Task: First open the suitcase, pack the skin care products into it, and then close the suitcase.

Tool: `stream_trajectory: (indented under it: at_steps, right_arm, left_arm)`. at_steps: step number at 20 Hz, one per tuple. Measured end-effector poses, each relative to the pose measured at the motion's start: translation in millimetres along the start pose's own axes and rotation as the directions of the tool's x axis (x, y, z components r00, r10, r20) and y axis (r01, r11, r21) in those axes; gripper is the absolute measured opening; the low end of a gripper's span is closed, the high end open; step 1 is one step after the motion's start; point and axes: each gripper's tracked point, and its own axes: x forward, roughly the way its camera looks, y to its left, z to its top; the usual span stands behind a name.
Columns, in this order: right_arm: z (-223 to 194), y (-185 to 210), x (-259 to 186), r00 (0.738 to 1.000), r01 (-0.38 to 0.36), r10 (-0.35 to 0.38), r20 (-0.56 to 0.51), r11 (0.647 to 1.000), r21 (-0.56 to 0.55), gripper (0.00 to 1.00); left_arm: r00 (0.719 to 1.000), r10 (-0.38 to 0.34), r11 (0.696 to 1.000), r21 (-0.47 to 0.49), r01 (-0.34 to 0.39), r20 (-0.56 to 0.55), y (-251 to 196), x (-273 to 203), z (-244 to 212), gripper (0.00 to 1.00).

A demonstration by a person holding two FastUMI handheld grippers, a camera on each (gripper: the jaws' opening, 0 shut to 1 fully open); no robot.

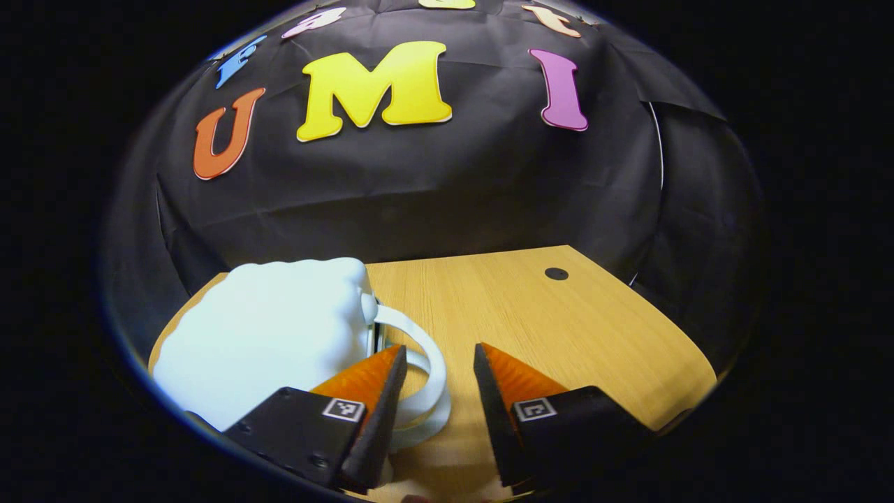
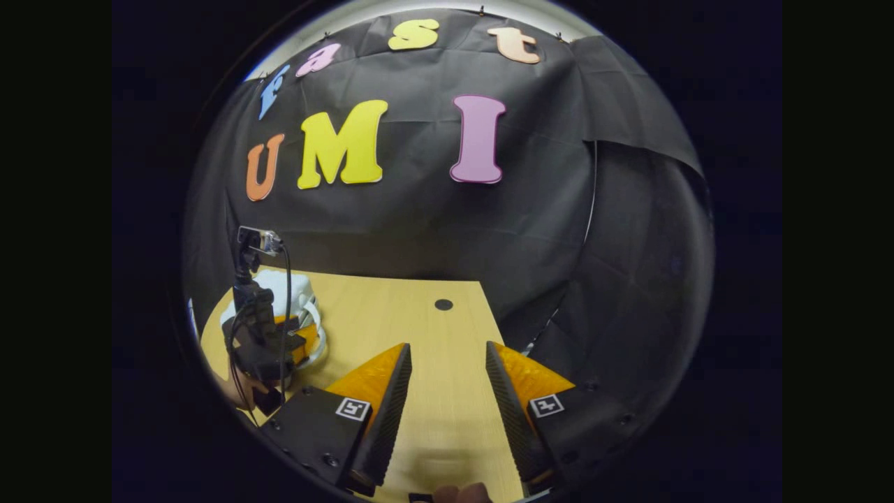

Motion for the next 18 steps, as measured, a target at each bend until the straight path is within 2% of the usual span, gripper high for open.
stream_trajectory:
  at_steps: [1, 2, 4, 6, 9, 13, 18]
  right_arm:
    - [6, 5, 2, 1.000, -0.009, 0.009, 0.014, 1.000, -0.001, 0.65]
    - [14, 10, 4, 0.999, -0.019, 0.019, 0.034, 1.000, -0.002, 0.65]
    - [37, 22, 7, 0.995, -0.041, 0.042, 0.092, 0.999, -0.005, 0.65]
    - [59, 38, 8, 0.986, -0.066, 0.067, 0.153, 0.998, -0.011, 0.65]
    - [92, 66, 3, 0.960, -0.117, 0.122, 0.252, 0.993, -0.034, 0.68]
    - [116, 90, -1, 0.935, -0.133, 0.136, 0.327, 0.991, -0.031, 0.71]
    - [122, 107, -12, 0.925, -0.136, 0.134, 0.356, 0.991, -0.020, 0.74]
  left_arm:
    - [1.000, 0.001, 1.000, -0.009, -0.001, 0.016, 1, -9, 11, 0.79]
    - [0.999, 0.012, 1.000, -0.018, -0.011, 0.039, 6, -22, 24, 0.78]
    - [0.993, 0.045, 0.999, -0.030, -0.042, 0.105, 21, -47, 59, 0.91]
    - [0.981, 0.089, 0.995, -0.056, -0.080, 0.171, 38, -73, 91, 0.95]
    - [0.964, 0.135, 0.988, -0.107, -0.113, 0.229, 61, -106, 131, 0.96]
    - [0.942, 0.198, 0.977, -0.134, -0.167, 0.272, 90, -136, 160, 0.96]
    - [0.932, 0.192, 0.978, -0.134, -0.157, 0.307, 91, -152, 166, 0.96]
